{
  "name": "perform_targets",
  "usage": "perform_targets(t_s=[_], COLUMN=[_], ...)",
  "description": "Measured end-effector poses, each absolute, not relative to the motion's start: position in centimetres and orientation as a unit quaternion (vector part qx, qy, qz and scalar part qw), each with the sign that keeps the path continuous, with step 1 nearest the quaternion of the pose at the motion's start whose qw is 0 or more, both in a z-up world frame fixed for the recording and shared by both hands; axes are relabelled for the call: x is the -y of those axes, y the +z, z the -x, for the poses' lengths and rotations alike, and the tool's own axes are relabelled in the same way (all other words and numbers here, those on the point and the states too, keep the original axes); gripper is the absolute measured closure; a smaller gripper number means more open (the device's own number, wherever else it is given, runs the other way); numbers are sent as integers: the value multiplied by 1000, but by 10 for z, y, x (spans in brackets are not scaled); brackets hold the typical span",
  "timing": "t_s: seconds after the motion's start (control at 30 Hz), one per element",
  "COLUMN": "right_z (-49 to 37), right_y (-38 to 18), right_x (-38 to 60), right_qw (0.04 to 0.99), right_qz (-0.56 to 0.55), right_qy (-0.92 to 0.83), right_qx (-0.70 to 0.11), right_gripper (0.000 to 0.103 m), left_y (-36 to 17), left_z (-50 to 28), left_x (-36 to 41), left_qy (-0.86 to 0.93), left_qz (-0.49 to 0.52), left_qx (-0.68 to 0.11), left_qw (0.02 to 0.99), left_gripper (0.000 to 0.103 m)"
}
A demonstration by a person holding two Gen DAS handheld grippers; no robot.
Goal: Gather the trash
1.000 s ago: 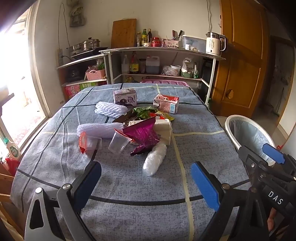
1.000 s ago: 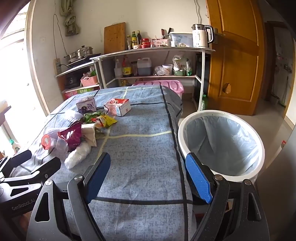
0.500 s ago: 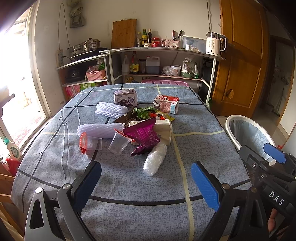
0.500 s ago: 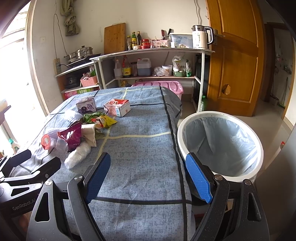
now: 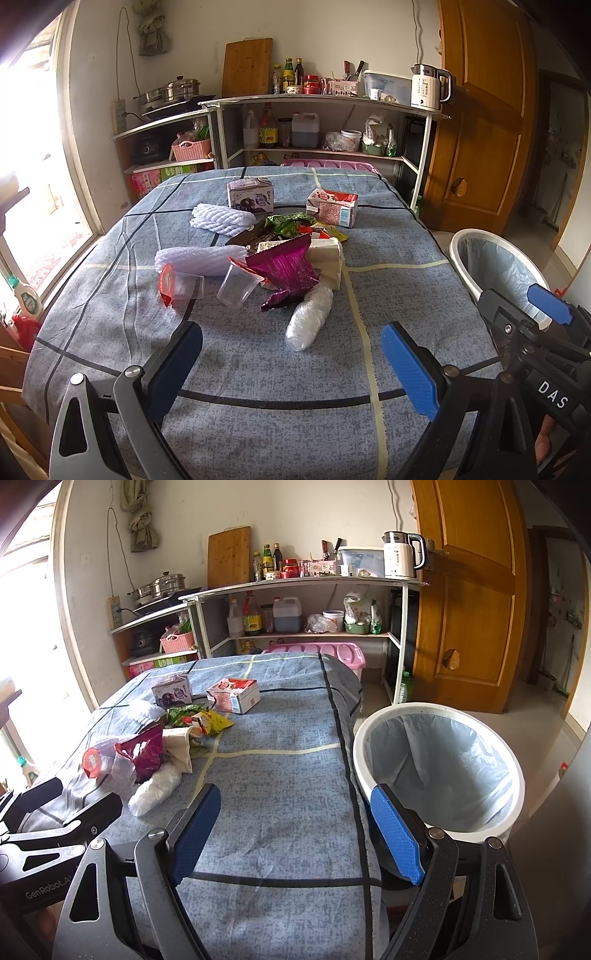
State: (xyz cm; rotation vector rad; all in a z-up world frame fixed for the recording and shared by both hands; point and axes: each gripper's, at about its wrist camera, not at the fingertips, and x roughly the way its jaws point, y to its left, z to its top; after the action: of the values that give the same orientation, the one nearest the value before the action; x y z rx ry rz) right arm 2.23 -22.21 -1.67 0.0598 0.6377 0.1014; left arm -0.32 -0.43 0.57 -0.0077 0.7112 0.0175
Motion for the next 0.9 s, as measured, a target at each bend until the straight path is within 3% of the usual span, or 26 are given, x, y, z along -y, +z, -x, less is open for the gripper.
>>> perform_targets(t_s=[0.9], right_z=[-21], right_y=[-15], right_x=[224], right_qw=[948], right_qz=[-29], right_qy=[49], right_qx=[-312], right_gripper=[19], left_y=[6], left_z=[4], left_x=[4], left_qy=[9], left_qz=[2], left_qx=[-347], left_qw=[938], left_gripper=[4])
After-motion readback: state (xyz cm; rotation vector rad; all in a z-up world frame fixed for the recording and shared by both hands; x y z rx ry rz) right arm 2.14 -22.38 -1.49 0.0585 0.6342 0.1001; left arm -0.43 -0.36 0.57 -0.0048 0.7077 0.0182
